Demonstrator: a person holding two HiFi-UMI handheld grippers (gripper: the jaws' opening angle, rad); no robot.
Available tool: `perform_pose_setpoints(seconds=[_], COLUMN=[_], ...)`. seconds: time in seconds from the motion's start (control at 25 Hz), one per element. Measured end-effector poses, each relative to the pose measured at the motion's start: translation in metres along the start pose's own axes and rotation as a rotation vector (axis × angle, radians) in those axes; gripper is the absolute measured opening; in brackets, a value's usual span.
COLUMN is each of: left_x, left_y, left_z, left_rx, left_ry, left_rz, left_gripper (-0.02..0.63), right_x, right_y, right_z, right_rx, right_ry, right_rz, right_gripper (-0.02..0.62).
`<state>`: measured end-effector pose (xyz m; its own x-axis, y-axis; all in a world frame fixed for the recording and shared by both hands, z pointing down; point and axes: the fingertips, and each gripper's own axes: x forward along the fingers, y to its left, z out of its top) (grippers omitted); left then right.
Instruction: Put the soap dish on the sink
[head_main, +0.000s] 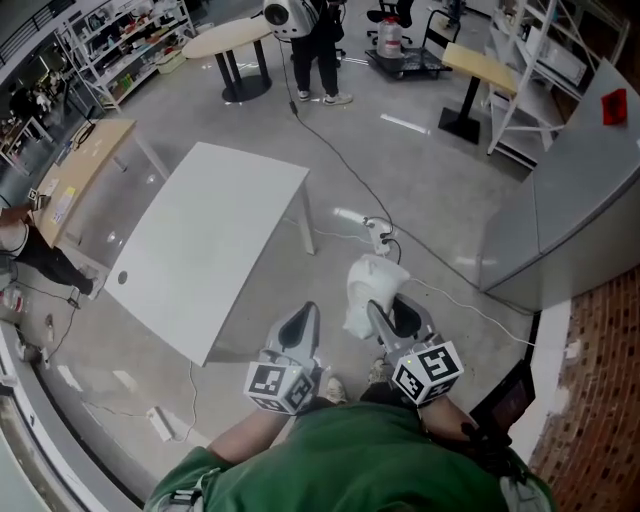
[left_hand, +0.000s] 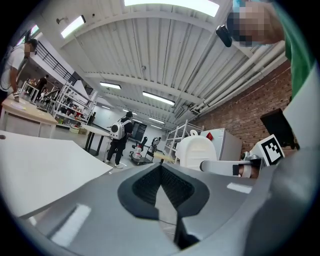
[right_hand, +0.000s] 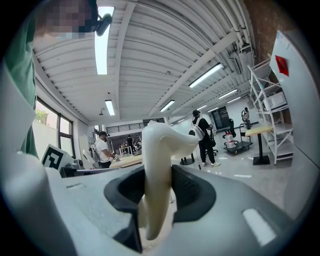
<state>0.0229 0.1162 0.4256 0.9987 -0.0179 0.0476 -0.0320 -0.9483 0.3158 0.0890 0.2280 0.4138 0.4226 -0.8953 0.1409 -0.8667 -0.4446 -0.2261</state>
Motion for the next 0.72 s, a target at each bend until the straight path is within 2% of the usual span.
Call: perform_pose_setpoints(seconds=[0.32,0.72], left_x=[0.042,0.099], left_y=[0.007,-0.015], left_z=[0.009,0.015], left_rx=[0.02,0.035], left_ry=[-0.033,-0.089], left_rz=[0.11,0.298], left_gripper=[0.006,0.006], right_x=[0.038,0.062], right_y=[-0.038,-0.109], right_z=[0.019,0.038], right_rx=[-0.015,-0.035], right_ry=[-0.012,0.0], right_rz=[0.114,0.282], right_gripper=[0.138,0.139])
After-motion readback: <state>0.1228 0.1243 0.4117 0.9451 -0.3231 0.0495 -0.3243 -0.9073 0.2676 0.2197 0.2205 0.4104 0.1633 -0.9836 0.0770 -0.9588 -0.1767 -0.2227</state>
